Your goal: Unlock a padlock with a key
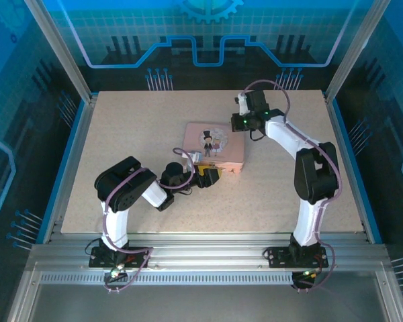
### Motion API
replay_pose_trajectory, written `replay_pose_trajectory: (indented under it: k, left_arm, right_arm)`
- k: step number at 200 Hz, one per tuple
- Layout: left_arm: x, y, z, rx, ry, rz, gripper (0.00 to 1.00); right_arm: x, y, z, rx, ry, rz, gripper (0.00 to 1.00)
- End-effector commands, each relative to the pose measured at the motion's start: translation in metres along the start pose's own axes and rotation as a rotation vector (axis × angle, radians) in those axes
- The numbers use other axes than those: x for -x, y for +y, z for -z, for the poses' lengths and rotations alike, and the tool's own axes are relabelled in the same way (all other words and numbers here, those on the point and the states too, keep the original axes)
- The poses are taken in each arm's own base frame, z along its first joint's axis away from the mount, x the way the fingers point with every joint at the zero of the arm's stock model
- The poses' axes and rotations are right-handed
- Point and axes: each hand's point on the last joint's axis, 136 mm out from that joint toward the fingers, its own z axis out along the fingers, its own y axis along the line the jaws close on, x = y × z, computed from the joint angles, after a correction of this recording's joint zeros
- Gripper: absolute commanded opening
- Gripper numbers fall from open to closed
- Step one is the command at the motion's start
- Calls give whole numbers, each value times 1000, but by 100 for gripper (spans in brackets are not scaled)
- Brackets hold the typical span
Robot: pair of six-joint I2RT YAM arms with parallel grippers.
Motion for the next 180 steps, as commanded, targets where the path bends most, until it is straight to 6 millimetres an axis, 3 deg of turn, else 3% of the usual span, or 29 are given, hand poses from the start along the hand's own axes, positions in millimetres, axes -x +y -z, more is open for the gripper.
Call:
replay_pose_trajectory:
  k: [1, 37, 82, 124, 180]
  left_arm:
    - [16, -9, -6, -47, -55, -28, 76]
    - [12, -10, -10, -67, -33, -9, 76]
    - [6, -7, -11, -64, -16, 6, 77]
    - [-1, -3, -12, -61, 10, 35, 78]
    - [-11, 6, -16, -38, 50, 60, 77]
  right_arm:
    - [1, -19, 21, -84, -44, -45, 0]
    - [-26, -53, 37, -232, -28, -121, 0]
    - [-59, -61, 29, -275, 27, -114, 0]
    - [-78, -43, 13, -200, 65, -99, 0]
    - [-86, -18, 3, -129, 69, -84, 0]
